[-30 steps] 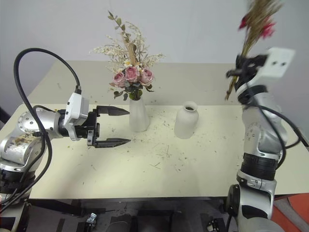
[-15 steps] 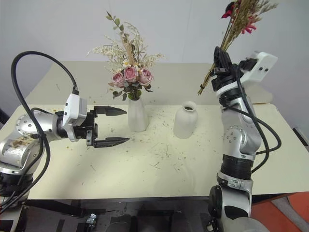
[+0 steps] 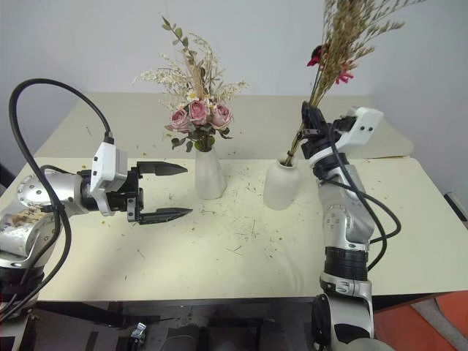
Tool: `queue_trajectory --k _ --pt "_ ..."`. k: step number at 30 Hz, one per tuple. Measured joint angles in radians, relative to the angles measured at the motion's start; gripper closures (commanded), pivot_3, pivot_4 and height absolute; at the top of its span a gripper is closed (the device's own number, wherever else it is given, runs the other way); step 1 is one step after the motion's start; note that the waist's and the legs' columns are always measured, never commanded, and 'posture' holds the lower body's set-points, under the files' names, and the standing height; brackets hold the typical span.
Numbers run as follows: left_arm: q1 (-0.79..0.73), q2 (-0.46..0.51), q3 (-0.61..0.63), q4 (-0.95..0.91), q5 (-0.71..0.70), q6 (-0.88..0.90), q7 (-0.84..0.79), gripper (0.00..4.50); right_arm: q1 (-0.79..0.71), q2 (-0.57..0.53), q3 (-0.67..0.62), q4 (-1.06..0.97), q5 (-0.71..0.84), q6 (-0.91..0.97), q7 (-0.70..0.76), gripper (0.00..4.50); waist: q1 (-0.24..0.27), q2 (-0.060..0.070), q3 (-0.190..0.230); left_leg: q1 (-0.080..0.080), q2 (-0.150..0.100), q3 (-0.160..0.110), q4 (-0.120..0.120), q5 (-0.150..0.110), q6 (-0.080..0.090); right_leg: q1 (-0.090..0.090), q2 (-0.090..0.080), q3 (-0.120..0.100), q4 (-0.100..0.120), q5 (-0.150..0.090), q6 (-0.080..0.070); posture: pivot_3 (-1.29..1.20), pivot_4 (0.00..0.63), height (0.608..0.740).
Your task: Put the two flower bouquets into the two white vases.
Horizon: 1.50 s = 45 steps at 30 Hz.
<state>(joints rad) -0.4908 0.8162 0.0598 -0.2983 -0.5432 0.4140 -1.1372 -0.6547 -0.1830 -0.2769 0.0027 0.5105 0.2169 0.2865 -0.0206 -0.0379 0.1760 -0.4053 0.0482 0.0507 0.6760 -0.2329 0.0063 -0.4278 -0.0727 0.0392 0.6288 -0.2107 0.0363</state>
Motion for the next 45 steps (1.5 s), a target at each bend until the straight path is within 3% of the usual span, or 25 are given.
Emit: queue_trajectory --k 9,23,33,45 --pt "0.004 0.000 0.000 -0.001 0.000 0.000 0.007 0.00 0.028 0.000 0.034 0.019 -0.041 -0.067 0.042 4.49 0.000 0.000 0.000 0.000 0.000 0.000 0.000 0.000 0.000 0.000 0.000 0.000 0.000 0.000 0.000 0.00 0.150 0.740" --pt "0.021 0.000 0.003 -0.004 -0.001 0.000 0.013 0.00 0.149 0.004 0.074 -0.045 -0.027 -0.090 0.149 0.03 0.001 0.000 0.000 0.000 0.000 0.000 0.000 0.000 0.000 0.000 0.000 0.000 0.000 0.000 0.000 0.00 0.150 0.740" --pt "0.021 0.002 0.003 -0.005 -0.001 0.000 0.013 0.00 0.282 -0.066 0.087 -0.146 -0.060 -0.090 0.172 0.03 0.003 0.000 0.000 0.000 0.000 0.000 0.000 0.000 0.000 0.000 0.000 0.000 0.000 0.000 0.000 0.00 0.150 0.740" --pt "0.043 0.004 0.021 -0.009 -0.005 0.000 0.018 0.00 0.516 -0.378 -0.022 -0.283 0.069 -0.047 0.444 0.03 0.007 0.000 0.000 0.002 0.000 0.000 0.000 0.000 0.000 0.002 0.000 0.000 -0.001 -0.001 0.000 0.00 0.150 0.740"
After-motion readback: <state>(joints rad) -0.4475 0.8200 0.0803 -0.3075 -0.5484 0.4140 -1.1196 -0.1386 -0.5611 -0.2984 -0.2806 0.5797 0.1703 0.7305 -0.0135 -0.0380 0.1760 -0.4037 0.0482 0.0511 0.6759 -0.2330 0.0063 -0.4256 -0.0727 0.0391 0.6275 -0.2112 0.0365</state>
